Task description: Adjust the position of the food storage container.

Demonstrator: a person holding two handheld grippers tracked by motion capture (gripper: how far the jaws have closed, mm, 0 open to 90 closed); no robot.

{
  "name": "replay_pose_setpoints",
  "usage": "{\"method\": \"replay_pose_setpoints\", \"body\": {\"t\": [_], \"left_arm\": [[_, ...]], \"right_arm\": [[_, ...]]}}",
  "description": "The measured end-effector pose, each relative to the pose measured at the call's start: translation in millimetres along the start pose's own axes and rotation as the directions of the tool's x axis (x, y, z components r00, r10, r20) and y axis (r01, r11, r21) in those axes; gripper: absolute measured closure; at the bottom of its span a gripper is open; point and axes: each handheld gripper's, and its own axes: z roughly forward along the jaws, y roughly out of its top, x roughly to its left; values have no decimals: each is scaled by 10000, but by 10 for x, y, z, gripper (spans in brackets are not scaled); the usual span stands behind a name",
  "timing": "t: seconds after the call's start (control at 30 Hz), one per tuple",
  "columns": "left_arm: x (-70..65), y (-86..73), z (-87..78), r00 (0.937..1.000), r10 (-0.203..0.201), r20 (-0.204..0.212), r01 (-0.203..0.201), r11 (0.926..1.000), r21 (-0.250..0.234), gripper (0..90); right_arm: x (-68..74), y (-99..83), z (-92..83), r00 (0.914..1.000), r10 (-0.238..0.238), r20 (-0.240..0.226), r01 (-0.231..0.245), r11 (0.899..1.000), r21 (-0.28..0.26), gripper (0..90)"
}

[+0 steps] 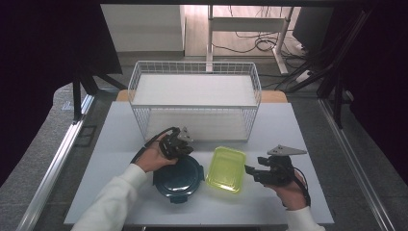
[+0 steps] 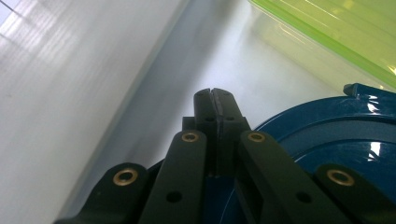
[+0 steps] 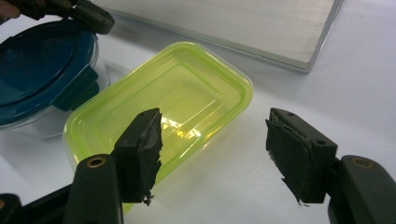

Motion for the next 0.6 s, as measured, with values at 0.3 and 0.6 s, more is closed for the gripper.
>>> {"method": "replay_pose_setpoints", "body": {"t": [0.3, 0.6], "left_arm": [[-154, -49, -67, 9994, 344, -9, -344, 9993, 173, 900], [-252, -86, -105, 9983, 381, 441, -389, 9991, 184, 900]], "right_arm": [[22, 3, 4, 10000, -44, -34, 44, 10000, 16, 355], [27, 1, 4, 10000, -40, -53, 41, 10000, 20, 355]]}}
